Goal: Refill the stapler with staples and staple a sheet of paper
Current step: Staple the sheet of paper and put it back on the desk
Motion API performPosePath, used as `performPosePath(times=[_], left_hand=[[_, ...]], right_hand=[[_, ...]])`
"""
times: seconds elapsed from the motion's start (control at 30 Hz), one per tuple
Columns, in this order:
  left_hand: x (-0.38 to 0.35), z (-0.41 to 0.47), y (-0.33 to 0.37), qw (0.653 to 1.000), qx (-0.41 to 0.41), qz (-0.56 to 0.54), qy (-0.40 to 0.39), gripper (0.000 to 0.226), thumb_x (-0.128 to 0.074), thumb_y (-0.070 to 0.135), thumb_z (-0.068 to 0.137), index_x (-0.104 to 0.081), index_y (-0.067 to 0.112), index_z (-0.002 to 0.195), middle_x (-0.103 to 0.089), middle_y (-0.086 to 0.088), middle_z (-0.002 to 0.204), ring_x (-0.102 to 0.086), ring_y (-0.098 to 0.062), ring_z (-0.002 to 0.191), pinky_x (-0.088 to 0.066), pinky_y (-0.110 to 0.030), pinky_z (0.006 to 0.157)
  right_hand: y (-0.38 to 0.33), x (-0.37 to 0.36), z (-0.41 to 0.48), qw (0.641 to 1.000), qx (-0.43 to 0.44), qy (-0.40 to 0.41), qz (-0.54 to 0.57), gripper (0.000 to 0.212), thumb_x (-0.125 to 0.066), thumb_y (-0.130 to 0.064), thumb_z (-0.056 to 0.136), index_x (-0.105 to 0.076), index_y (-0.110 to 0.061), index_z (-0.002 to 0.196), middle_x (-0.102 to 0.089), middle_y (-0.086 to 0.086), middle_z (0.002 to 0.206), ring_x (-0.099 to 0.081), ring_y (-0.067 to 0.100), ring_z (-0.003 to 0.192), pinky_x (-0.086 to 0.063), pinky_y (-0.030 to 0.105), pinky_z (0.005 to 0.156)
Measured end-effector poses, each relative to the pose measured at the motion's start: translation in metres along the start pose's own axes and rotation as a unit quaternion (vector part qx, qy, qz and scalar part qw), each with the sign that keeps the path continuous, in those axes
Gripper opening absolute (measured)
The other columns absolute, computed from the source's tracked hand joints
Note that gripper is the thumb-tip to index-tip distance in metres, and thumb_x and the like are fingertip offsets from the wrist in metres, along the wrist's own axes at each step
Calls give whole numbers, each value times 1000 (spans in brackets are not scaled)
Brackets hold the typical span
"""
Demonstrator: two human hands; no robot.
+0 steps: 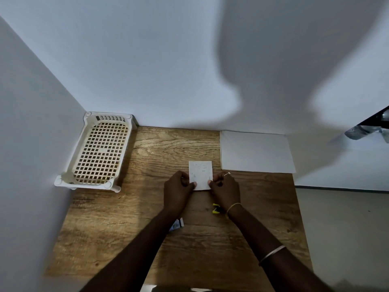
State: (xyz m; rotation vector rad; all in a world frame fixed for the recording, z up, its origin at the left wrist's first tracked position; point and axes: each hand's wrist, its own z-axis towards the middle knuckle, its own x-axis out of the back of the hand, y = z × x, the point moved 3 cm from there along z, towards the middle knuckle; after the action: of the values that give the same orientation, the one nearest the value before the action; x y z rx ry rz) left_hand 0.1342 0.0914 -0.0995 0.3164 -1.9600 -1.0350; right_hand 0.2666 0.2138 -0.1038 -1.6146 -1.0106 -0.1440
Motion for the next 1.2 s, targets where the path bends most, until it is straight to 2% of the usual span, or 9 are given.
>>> performPosePath(times=[0.1, 0.2, 0.33, 0.4, 0.47, 0.57, 0.7, 0.83, 1.2], left_hand=[[-4, 3, -3, 999, -24, 42, 6, 29, -84, 31, 76, -66, 25, 97, -63, 16, 75, -61, 4, 72, -51, -24, 64], [-4, 4, -3, 995, -54, 87, 11, 30, -81, 37, 78, -64, 25, 101, -57, 19, 76, -57, 4, 72, -44, -20, 60], [-2, 0, 2, 984, -102, 145, 9, 33, -72, 40, 87, -63, 20, 111, -58, 7, 102, -58, -10, 86, -43, -26, 69], [-1, -8, 5, 971, -171, 167, -8, 31, -68, 29, 93, -65, 14, 119, -60, -2, 119, -62, -18, 101, -47, -26, 78], [-6, -20, 6, 938, -260, 223, -55, 37, -63, 18, 95, -62, 7, 131, -56, -14, 141, -56, -31, 127, -47, -37, 101], [-12, -36, -3, 884, -325, 310, -131, 52, -53, 22, 101, -44, 5, 149, -29, -19, 163, -25, -38, 151, -21, -54, 122], [-20, -33, -18, 860, -294, 375, -181, 61, -33, 32, 107, -15, 6, 160, 1, -16, 168, 1, -34, 156, 2, -54, 123], [-24, -5, -15, 862, -276, 385, -181, 61, -28, 28, 108, -6, 9, 161, 8, -13, 169, 4, -31, 156, 3, -49, 123], [-24, 76, 28, 873, -266, 368, -179, 65, -45, 16, 101, -16, 5, 159, -3, -15, 169, -6, -32, 156, -10, -51, 125]], right_hand=[[2, -5, 5, 999, 12, -8, -45, 17, -78, -28, 81, -62, -23, 81, -62, -12, 70, -58, 0, 68, -49, 26, 72], [1, -5, 7, 995, 5, -20, -101, 19, -75, -35, 82, -61, -22, 84, -67, -6, 78, -66, 13, 78, -56, 34, 77], [-6, 2, -1, 980, 73, -4, -183, 23, -66, -44, 88, -64, -22, 94, -68, -1, 95, -66, 18, 91, -56, 36, 80], [-12, 3, -12, 964, 162, 17, -211, 27, -61, -40, 94, -69, -19, 109, -69, 2, 109, -65, 20, 101, -55, 34, 86], [-14, -1, -25, 934, 245, 12, -258, 34, -60, -32, 96, -70, -11, 121, -70, 9, 125, -65, 25, 116, -52, 37, 98], [-8, -15, -37, 894, 287, -74, -337, 45, -51, -29, 100, -58, -6, 138, -55, 16, 147, -51, 31, 138, -35, 44, 117], [4, -25, -29, 888, 240, -147, -364, 54, -29, -32, 107, -33, -9, 155, -26, 12, 165, -21, 26, 154, -8, 42, 126], [-11, -30, -4, 887, 239, -143, -369, 54, -29, -33, 107, -31, -11, 156, -24, 10, 166, -18, 25, 155, -9, 44, 125], [-54, -30, 75, 901, 213, -126, -356, 50, -33, -31, 106, -38, -11, 152, -29, 6, 165, -23, 22, 154, -13, 48, 125]])
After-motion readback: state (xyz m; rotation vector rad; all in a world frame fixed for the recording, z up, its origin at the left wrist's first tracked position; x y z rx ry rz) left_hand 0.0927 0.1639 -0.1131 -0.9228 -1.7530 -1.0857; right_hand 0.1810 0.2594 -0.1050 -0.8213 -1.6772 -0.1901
